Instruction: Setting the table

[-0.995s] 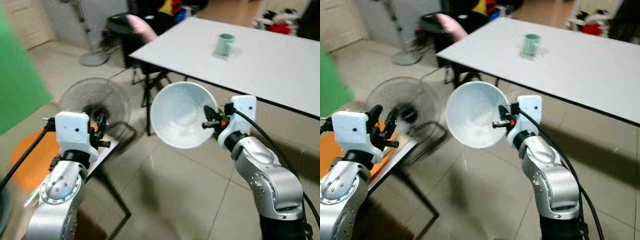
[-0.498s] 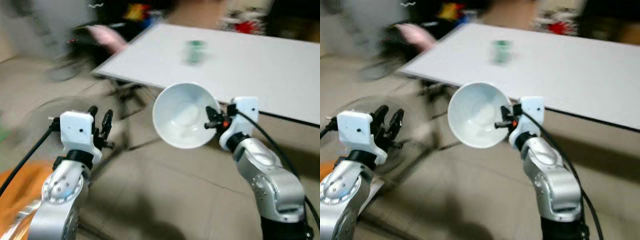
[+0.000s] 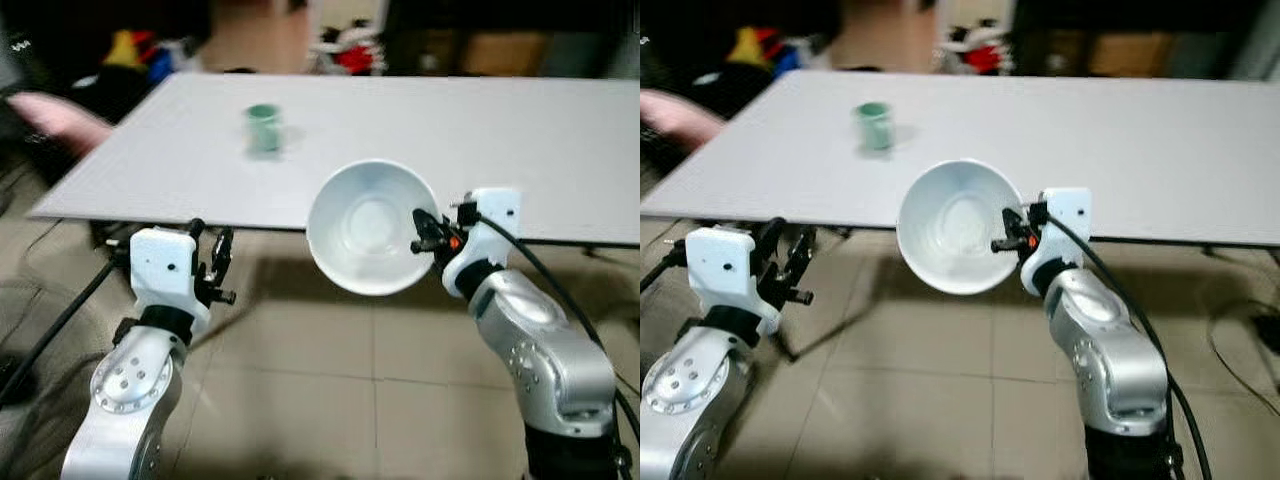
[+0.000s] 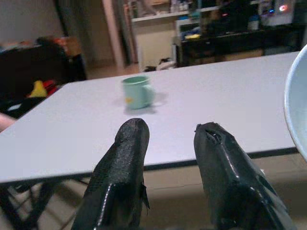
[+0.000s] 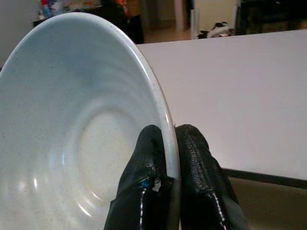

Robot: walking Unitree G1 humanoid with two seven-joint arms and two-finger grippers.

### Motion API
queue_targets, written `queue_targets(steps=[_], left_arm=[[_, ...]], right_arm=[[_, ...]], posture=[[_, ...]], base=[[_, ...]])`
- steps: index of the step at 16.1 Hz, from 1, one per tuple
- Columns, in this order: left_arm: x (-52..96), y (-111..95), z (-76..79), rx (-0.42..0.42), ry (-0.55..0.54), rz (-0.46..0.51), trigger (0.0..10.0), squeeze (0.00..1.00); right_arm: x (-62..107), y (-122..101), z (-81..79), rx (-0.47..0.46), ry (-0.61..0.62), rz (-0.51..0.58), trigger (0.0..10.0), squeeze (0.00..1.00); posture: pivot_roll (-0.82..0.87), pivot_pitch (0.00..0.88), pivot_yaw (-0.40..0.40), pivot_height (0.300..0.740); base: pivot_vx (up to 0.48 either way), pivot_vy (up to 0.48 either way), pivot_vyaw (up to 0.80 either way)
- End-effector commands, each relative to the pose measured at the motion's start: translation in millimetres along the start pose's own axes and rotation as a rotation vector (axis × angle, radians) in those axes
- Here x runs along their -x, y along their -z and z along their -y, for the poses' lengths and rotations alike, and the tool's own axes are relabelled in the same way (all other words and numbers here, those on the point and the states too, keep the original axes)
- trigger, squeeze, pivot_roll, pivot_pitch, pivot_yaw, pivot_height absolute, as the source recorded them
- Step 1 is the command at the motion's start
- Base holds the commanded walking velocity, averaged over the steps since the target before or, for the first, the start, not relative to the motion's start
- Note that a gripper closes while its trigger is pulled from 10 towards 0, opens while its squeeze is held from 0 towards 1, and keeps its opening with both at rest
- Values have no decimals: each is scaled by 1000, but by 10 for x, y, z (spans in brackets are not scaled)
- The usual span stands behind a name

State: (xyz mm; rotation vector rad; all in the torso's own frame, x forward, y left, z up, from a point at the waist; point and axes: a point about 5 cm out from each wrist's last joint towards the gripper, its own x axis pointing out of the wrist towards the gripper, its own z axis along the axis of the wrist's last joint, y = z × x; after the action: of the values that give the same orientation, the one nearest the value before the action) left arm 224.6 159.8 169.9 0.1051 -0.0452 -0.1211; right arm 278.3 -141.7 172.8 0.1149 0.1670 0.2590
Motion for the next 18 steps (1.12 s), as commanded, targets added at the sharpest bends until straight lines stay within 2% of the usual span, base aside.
queue_targets(steps=[1, 4, 8, 18], left_arm=[[29, -17, -20, -11, -8, 1, 10000, 0], [90, 11, -37, -12, -18, -15, 10000, 0], [103, 23, -32, -19, -16, -24, 10000, 0], [96, 30, 17, -37, 34, -34, 10000, 0]], right_arm=[[-19, -51, 1, -33, -15, 4, 10000, 0], [-68, -31, -12, -92, -37, -32, 10000, 0], [-117, -30, 5, -155, -43, -70, 10000, 0], [-220, 18, 72, -175, 23, -129, 10000, 0]], posture=[[-62, 5, 35, 740], [-54, 4, 28, 740], [-46, 0, 26, 740], [-44, 0, 43, 740]], base=[[345, 0, 0], [345, 0, 0], [343, 0, 0], [333, 0, 0]])
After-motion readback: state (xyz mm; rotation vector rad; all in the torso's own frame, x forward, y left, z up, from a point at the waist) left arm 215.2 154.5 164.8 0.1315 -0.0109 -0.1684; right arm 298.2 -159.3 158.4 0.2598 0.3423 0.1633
